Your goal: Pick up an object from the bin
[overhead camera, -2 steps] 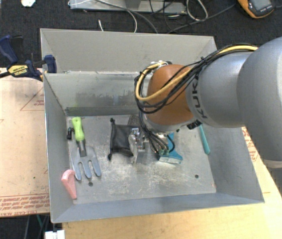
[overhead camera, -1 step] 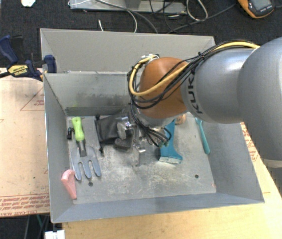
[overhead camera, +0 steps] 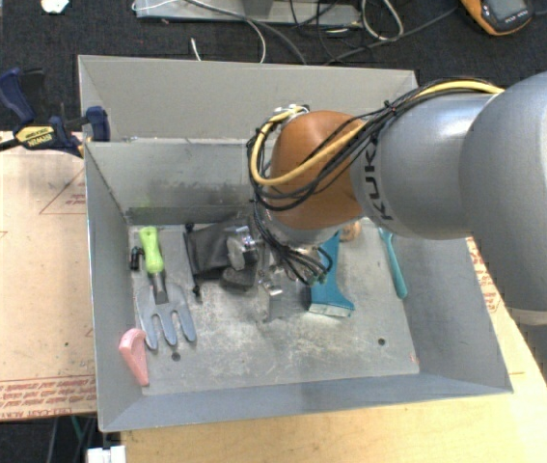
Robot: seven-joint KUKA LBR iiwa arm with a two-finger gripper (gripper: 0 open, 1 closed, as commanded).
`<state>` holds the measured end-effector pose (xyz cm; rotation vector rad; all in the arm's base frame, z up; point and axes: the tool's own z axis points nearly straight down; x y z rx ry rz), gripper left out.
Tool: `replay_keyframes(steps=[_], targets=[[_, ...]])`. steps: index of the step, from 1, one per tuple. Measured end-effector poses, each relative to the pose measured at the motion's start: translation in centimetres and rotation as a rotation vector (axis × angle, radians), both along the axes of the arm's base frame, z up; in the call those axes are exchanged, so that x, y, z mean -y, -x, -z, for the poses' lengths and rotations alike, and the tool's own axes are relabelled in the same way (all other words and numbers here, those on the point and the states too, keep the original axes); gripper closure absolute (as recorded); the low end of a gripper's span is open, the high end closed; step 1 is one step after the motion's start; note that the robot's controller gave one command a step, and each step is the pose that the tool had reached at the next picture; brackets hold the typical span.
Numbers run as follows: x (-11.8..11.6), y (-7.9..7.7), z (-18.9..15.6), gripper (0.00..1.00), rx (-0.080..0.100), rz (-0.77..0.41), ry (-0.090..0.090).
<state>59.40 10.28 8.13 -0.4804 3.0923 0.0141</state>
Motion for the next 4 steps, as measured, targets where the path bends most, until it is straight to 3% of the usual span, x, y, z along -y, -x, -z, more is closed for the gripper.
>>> replay_keyframes(steps=[1,2,3,4], targets=[[-3.4,0.9,-1.4,0.0,0.003,-0.048,0.0],[-3.5,1.4,-2.6,0.0,0.002,-0.056,0.0],[-5.6,-0.7,-1.3,0.0,0.009,-0.238,0.001],[-8.4,-3.0,-1.0,0.0,0.016,-0.324,0.003]])
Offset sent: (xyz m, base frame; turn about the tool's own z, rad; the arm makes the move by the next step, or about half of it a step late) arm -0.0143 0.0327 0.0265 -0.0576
